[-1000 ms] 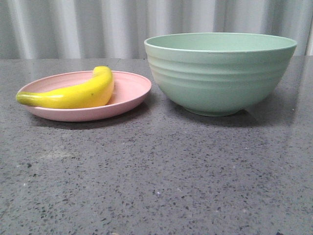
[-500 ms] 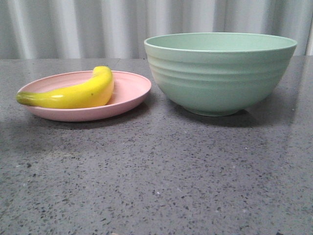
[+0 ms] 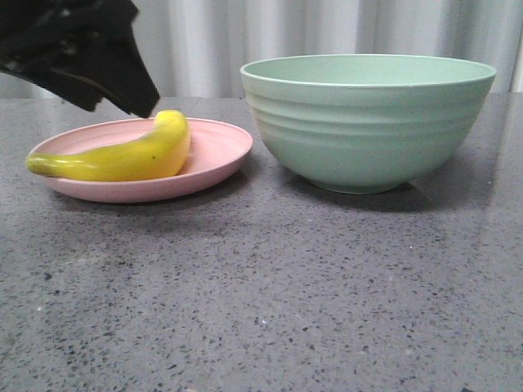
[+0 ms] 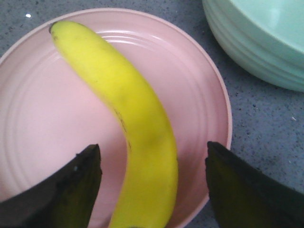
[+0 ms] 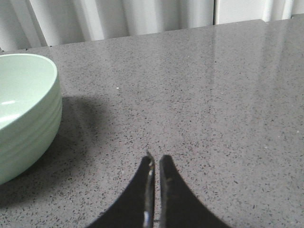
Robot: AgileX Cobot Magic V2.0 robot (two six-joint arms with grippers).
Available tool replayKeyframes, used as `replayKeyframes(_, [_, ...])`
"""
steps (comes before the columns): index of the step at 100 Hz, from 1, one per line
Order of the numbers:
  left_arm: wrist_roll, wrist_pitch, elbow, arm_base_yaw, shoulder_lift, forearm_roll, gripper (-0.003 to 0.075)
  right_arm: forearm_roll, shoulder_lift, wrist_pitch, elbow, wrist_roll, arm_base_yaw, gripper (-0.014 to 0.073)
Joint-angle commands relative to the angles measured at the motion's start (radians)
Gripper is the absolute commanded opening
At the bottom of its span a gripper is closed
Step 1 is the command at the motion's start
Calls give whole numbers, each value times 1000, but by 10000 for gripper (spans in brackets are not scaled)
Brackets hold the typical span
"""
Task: Transfer banana from pink plate to green bowl
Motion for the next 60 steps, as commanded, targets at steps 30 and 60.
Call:
replayKeyframes(30, [3,-35,-108,-8,130,20,438,3,17,-83,-26,0,1,-62])
replayKeyframes(60, [3,0,-114,-8,158,37,438,3,17,-83,-26,0,1,-62])
